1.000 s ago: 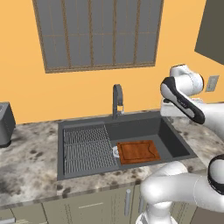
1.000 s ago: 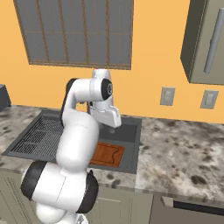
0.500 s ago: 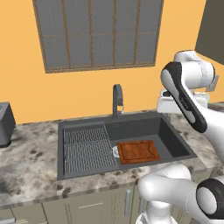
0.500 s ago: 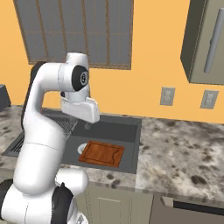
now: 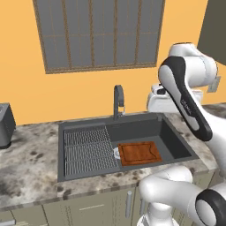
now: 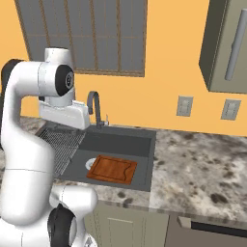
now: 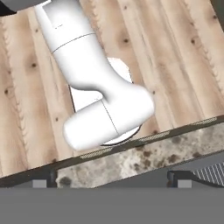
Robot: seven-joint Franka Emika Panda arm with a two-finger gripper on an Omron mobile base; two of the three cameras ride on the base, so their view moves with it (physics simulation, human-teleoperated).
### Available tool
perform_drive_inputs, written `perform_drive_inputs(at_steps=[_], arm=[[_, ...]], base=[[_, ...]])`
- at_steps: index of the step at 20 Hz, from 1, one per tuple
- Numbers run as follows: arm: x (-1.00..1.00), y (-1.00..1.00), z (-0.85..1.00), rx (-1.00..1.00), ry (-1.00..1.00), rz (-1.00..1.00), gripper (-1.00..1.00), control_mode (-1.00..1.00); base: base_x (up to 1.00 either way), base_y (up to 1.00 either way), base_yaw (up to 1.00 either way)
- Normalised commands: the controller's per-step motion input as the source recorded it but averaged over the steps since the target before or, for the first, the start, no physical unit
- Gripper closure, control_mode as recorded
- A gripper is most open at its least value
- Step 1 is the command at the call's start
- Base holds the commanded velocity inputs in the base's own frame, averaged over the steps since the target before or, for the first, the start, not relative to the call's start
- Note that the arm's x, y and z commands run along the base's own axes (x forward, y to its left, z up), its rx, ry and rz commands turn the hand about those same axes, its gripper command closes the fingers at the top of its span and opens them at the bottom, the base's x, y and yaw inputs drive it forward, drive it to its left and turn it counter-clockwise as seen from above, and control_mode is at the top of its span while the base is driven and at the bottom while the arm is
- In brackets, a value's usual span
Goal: Move the cutting board and knife to the sink. Then move spray from the cabinet to the counter.
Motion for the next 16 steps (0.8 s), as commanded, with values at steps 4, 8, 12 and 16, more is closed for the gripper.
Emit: perform_drive_inputs(at_steps=[4,8,12,16], arm=[[0.00,0.49,0.04,0.03,-0.10,0.15,-1.00,-1.00],[0.00,0.62,0.00,0.00,-0.10,-0.01,-1.00,-1.00],[0.00,0.46,0.00,0.00,-0.03,-0.17,-1.00,-1.00],[0.08,0.19,-0.05,0.00,0.00,-0.55,-1.00,-1.00]], base=[[0.00,0.00,0.00],[0.00,0.00,0.00],[0.00,0.00,0.00],[0.00,0.00,0.00]])
